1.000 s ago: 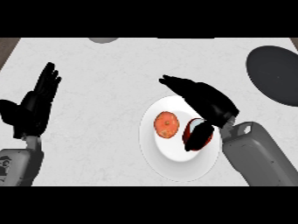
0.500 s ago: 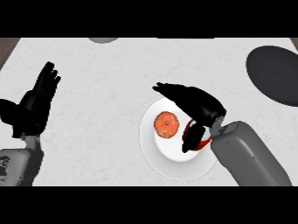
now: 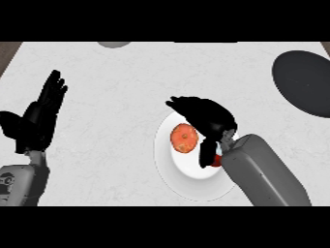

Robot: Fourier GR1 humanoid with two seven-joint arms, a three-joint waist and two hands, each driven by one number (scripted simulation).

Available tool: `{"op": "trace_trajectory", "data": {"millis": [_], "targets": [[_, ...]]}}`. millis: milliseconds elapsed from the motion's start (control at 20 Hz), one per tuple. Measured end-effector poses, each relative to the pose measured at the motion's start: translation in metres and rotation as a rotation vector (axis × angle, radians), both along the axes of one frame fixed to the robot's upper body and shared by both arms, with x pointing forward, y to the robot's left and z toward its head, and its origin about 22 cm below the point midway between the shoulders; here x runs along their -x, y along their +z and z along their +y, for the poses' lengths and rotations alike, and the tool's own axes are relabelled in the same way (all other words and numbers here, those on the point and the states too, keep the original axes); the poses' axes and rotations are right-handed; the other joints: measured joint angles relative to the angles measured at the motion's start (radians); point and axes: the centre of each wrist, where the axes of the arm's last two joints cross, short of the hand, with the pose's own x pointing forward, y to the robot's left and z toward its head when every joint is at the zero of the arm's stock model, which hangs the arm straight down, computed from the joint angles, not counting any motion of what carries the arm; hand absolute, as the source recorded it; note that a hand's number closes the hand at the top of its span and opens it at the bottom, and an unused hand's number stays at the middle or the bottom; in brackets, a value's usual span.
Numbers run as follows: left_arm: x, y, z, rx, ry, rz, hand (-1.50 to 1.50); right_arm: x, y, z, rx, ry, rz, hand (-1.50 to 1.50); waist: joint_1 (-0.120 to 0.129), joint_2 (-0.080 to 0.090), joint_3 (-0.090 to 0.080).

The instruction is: Pick the squash from the plate and place it in the pan

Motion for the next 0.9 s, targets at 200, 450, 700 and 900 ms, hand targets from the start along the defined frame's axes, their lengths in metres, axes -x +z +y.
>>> {"op": "trace_trajectory", "data": {"millis": [200, 450, 700, 900], "targets": [[-0.002, 0.006, 0.004, -0.002, 0.0, 0.001, 0.0, -0.002, -0.012, 0.003, 0.061, -0.004, 0.003, -1.5, 0.001, 0.0, 0.0], [-0.006, 0.005, 0.002, 0.003, 0.002, 0.003, 0.0, -0.007, -0.026, 0.012, 0.078, -0.008, 0.021, -1.5, 0.001, 0.0, 0.0], [-0.007, 0.006, 0.0, 0.006, -0.004, 0.0, 0.0, -0.011, -0.036, 0.02, 0.109, -0.006, 0.028, -1.5, 0.001, 0.0, 0.0], [-0.006, 0.0, 0.0, 0.002, 0.0, 0.001, 0.0, -0.011, -0.042, 0.021, 0.144, -0.004, 0.036, -1.5, 0.0, 0.0, 0.0]]}}
